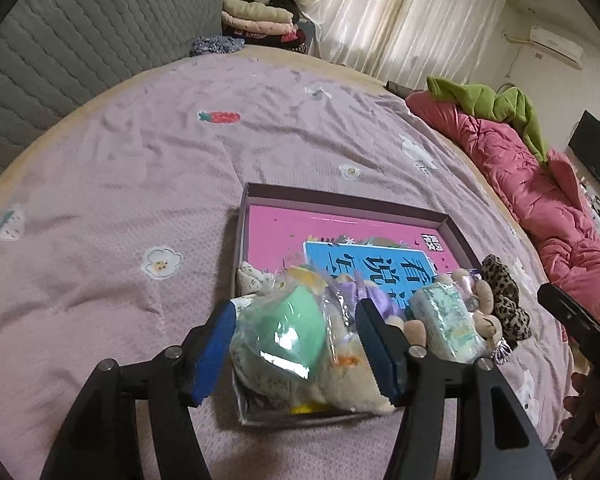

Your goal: Organize soft objects

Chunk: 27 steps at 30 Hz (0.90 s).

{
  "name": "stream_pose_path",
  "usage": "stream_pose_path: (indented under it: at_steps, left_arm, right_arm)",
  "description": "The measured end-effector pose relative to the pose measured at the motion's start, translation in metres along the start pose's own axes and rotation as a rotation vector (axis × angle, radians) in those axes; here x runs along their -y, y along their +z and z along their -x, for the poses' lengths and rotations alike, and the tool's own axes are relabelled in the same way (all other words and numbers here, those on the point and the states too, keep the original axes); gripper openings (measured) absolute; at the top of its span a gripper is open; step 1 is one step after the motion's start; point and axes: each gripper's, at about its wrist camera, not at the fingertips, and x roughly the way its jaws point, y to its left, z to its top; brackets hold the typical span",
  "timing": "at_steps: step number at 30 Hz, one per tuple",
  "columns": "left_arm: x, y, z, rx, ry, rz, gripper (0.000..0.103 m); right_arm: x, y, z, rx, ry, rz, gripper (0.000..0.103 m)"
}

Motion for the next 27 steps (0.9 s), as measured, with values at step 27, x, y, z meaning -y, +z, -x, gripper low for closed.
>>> stream_pose_path:
  at_steps: [27]
  left_arm:
    - [0.067,-0.073,0.09,-0.008,0.089,-0.111,0.062]
  right_arm:
    - [-0.047,-0.081,0.096,0.015,-0.013,0.062,0.075]
